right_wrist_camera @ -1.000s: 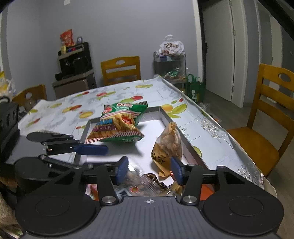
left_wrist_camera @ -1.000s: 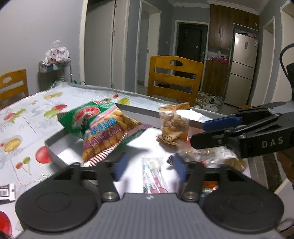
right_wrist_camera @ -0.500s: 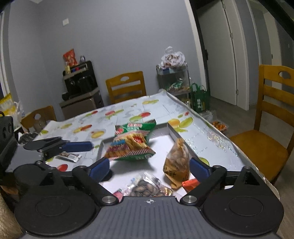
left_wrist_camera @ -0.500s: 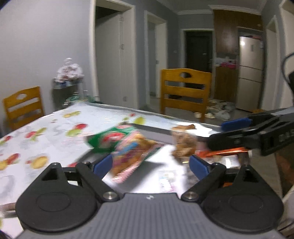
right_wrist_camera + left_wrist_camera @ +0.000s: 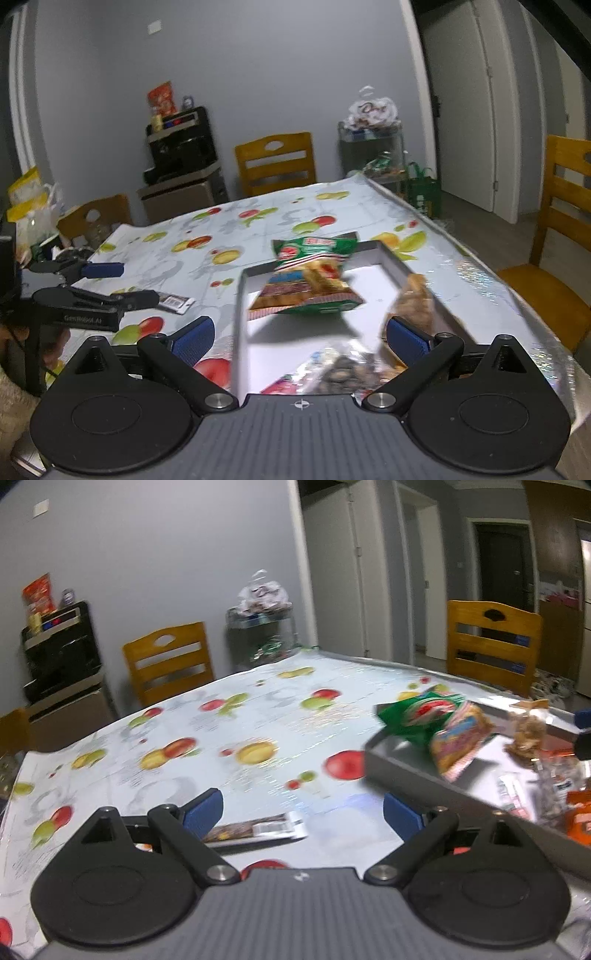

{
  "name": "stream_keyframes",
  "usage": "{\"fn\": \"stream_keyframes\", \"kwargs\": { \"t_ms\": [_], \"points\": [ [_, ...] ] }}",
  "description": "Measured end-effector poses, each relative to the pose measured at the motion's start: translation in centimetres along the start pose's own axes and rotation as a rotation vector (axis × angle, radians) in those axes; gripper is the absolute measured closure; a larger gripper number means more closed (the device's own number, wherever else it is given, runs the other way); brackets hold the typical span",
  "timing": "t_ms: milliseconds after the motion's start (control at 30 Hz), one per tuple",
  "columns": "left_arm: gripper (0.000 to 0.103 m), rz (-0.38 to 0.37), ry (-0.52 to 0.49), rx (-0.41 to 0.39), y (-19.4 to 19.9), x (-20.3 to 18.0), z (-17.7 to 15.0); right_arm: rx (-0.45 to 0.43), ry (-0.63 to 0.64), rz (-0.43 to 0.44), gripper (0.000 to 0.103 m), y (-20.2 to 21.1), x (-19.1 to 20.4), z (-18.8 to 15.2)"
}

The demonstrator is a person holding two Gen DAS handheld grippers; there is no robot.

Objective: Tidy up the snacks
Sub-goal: 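Move both open tools away from the tray toward the remaining table items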

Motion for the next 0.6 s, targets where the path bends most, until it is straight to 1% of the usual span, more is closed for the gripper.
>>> {"fn": "stream_keyframes", "kwargs": {
  "t_ms": [133,333,433,533,600],
  "points": [
    [0.008,0.029,0.057,0.016,-0.1,2.1,-1.7,0.021,0.032,0.015,0.002,-0.7,2.0,-0.2],
    [0.008,0.078,0.156,0.068,-1.0,4.7,-4.3,0.076,0.110,0.028,0.002,-2.7,5.6,-0.7],
    [0.008,0.099,0.157,0.087,-1.0,5.3,-4.9,0.109,0.146,0.047,0.002,-3.8,7.5,-0.6],
    [0.008,0.108,0.157,0.072,-0.6,5.5,-4.7,0.131,0.180,0.077,0.002,-5.2,9.6,-0.4],
    [0.008,0.112,0.165,0.065,-0.3,5.6,-4.7,0.129,0.210,0.093,0.002,-5.9,10.8,-0.3]
  ]
}}
Point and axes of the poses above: each gripper's, at about its wrist camera, not at the fingertips, and y roughly against the way its jaws point, x to its left, z to its top, the point moved 1 cm from there along -y, roughly the way its jaws point, and after that the axes turned 13 degrees about -y, right-handed, at the moved point
